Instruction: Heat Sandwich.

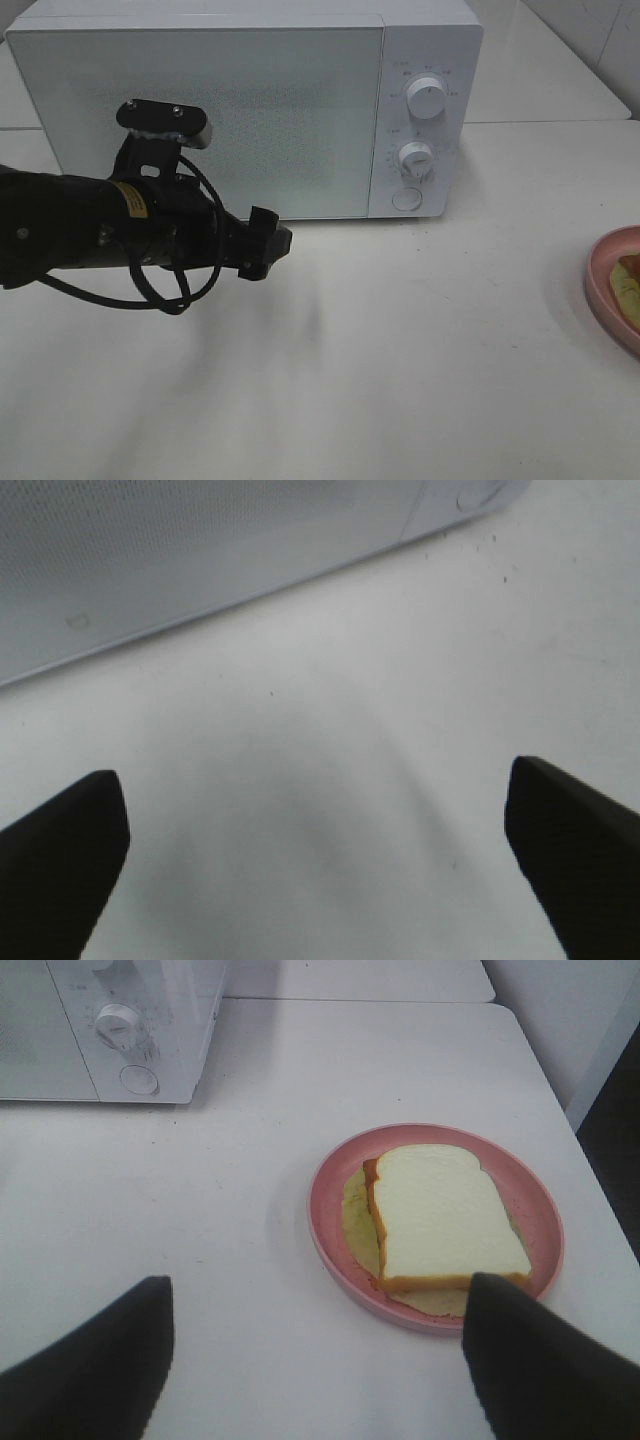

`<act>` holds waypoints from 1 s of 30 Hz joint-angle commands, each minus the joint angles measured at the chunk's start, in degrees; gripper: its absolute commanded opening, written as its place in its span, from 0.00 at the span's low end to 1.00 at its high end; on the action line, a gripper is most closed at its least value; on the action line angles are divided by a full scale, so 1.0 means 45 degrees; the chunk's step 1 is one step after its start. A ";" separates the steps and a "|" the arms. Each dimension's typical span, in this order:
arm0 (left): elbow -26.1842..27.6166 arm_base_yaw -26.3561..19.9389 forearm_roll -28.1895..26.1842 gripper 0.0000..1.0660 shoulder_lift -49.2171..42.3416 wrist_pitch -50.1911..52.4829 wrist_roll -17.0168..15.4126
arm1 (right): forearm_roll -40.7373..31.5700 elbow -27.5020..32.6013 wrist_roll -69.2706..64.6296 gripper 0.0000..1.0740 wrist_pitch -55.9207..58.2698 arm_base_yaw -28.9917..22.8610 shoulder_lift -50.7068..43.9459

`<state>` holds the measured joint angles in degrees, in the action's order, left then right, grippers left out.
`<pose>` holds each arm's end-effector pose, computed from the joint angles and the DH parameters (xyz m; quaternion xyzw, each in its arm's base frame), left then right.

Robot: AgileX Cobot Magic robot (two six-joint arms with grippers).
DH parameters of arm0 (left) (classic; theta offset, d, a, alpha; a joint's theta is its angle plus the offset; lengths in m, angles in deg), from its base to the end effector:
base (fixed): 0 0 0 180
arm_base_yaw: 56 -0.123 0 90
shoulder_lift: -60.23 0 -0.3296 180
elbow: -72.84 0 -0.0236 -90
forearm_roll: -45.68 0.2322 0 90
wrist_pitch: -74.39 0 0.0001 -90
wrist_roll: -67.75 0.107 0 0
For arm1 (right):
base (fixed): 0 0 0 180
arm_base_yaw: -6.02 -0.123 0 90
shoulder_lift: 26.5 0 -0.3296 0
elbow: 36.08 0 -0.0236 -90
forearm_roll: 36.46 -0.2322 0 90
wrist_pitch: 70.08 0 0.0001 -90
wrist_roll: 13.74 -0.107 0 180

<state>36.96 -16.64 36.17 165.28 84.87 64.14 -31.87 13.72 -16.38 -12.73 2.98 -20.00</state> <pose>0.2583 -0.2077 0.2062 0.2013 0.8858 -0.1720 0.3811 -0.0491 -0.0098 0.2660 -0.0026 0.8363 -0.0129 0.5481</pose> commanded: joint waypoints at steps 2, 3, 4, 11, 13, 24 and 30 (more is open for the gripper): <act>-0.0038 0.0025 -0.0229 0.92 -0.0980 -0.1935 -0.0115 | -0.0013 0.0000 0.0089 0.71 -0.0064 0.0076 -0.0357; -0.0038 -0.0013 -0.0293 0.92 -0.1133 -0.2330 -0.0115 | -0.0013 0.0000 0.0089 0.71 -0.0064 0.0076 -0.0357; -0.0038 -0.0013 -0.0293 0.92 -0.1133 -0.2330 -0.0115 | -0.0013 0.0000 0.0089 0.71 -0.0064 0.0076 -0.0357; -0.0038 -0.0917 -0.0306 0.92 -0.2597 -0.5870 -0.0051 | -0.0013 0.0000 0.0089 0.71 -0.0064 0.0076 -0.0357; -0.0038 -0.1222 -0.0306 0.92 -0.3018 -0.6634 -0.0051 | -0.0013 0.0000 0.0089 0.71 -0.0064 0.0076 -0.0357; -0.0038 -0.3998 -0.0280 0.92 -0.4991 -1.1205 0.0166 | -0.0013 0.0000 0.0089 0.71 -0.0064 0.0076 -0.0357; -0.0038 -0.6379 -0.0038 0.92 -0.6290 -1.3789 0.0700 | -0.0013 0.0000 0.0051 0.71 -0.0064 0.0076 -0.0357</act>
<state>36.96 -43.28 35.65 138.47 26.32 66.66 -31.87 13.72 -16.38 -12.73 2.98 -20.00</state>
